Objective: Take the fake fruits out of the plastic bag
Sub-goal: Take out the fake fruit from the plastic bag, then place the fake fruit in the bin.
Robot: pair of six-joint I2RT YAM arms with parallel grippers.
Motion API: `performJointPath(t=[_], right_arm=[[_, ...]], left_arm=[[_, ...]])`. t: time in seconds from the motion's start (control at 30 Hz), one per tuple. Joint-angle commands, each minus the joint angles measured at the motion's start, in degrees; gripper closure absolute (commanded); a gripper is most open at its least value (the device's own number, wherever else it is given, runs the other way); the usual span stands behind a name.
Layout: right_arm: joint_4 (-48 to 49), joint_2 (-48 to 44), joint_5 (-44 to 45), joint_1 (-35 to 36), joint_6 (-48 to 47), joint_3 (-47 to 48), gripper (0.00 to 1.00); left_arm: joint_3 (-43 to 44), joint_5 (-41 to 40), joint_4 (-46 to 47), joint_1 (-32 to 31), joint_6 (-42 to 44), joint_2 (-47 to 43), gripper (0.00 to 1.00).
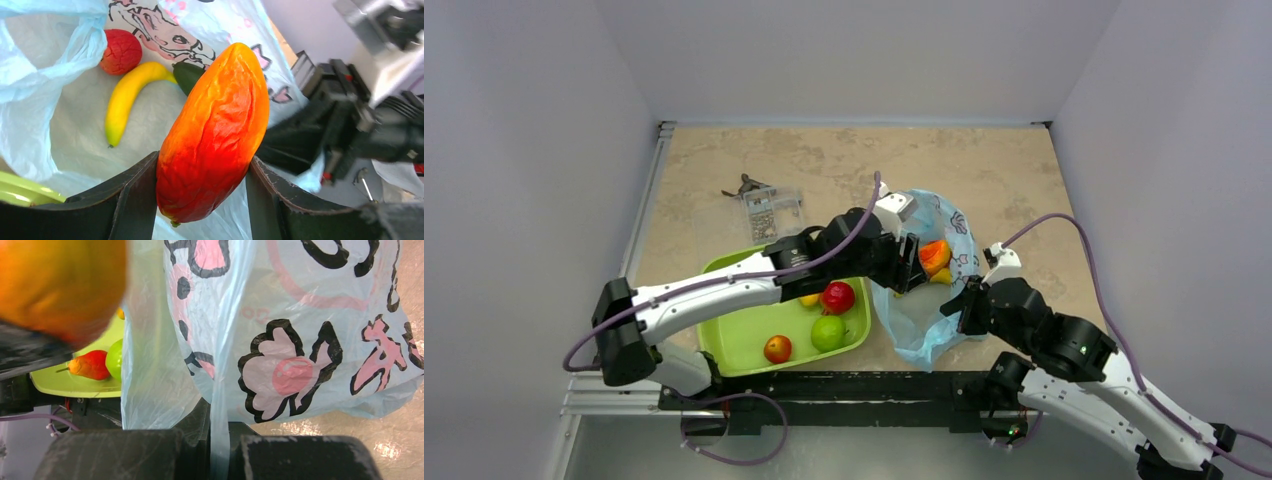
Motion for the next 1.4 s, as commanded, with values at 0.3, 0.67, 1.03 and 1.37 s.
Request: performJointPath(t=[0.3, 0.67, 1.03, 1.37], right_arm=[[1.8, -1.0, 0.5, 0.2, -0.9, -0.1, 1.0], [1.6, 0.0, 0.4, 0.2, -1.0, 0.1, 1.0], [1.5, 1.2, 0.5, 0.2, -0.8, 0.1, 1.0], [1.8, 0.2, 0.8, 0.2, -0.7, -0.1, 1.0]], left_arm=[[-13.7, -13.8, -14.3, 1.7, 0.8, -25.7, 1.0], [-28.4, -35.3, -35.3, 2.2, -16.8, -32.8, 1.0], [-30.3, -38.5, -38.6, 2.1, -31.4, -20.4, 0.94], [-29.2, -35.6, -37.0, 2.0, -30.6, -13.3, 0.59]])
